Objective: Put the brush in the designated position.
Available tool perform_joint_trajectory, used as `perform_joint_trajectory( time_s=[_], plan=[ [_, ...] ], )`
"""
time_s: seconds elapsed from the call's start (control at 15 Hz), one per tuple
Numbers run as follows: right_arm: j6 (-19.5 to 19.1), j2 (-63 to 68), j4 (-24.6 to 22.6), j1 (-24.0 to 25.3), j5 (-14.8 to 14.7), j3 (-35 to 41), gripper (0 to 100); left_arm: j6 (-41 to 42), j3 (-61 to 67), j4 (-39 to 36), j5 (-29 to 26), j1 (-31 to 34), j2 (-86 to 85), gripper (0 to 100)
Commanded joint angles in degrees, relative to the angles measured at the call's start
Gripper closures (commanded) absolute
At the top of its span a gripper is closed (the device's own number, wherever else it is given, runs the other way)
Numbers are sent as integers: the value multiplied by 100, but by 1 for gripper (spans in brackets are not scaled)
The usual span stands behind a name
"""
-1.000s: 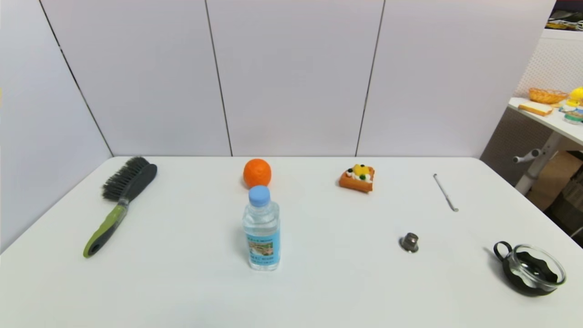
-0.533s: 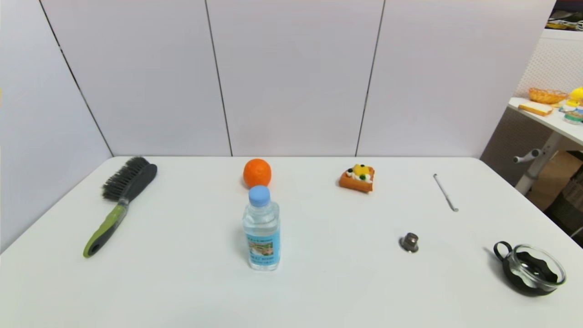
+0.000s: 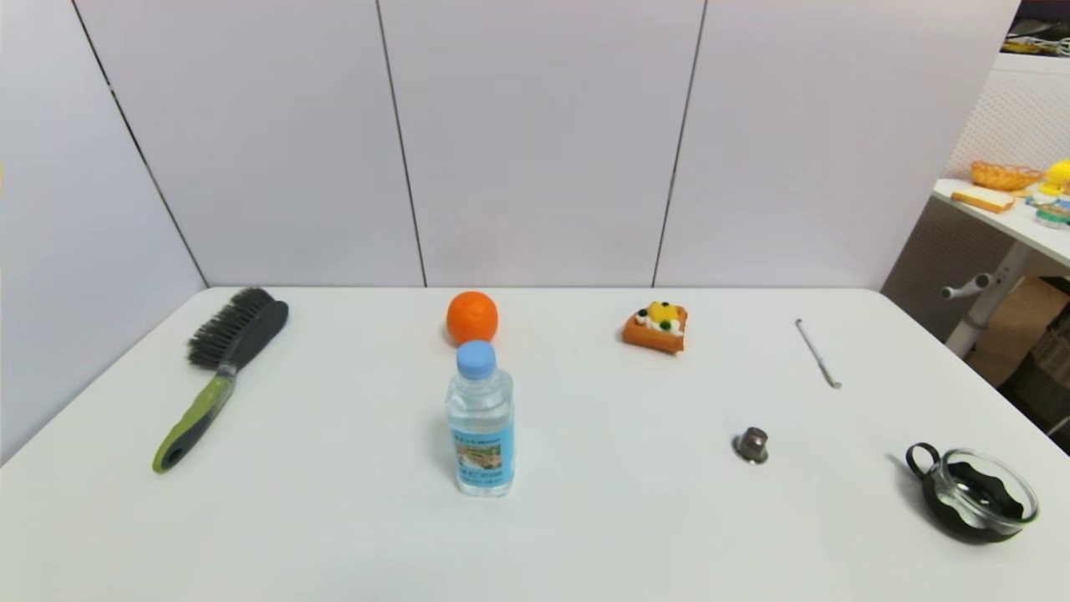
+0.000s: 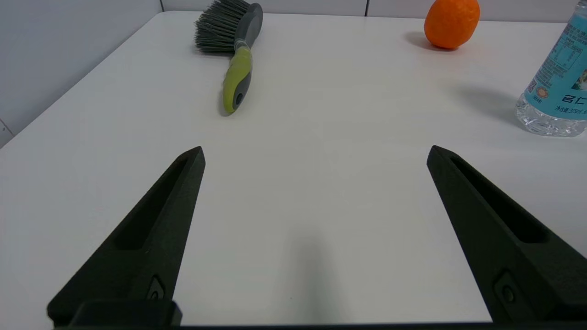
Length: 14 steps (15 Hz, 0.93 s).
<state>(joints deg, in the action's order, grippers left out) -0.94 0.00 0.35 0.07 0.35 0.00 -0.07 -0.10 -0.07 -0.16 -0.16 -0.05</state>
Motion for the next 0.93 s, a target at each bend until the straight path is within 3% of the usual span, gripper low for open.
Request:
perform_joint_trajectory(
  time_s=[0.07,0.27,0.4,0.47,0.73,0.87,0.93],
  plan=[
    [-3,9,0,1,0,9,0,34,-518,-1,-19,-2,726,0],
    [-3,9,0,1,0,9,0,7,-2847,122,-2,-11,3178,0],
    [-3,9,0,1,0,9,0,-28,-4596,851,16,86,4470,0],
    [-3,9,0,1,0,9,0,7,-5589,1484,7,385,5164,0],
    [-3,9,0,1,0,9,0,42,-9087,4507,7,499,7361,0],
    [-3,9,0,1,0,9,0,517,-10238,5808,7,780,8267,0],
    [-3,9,0,1,0,9,0,1106,-10537,6072,7,1167,8759,0]
  ],
)
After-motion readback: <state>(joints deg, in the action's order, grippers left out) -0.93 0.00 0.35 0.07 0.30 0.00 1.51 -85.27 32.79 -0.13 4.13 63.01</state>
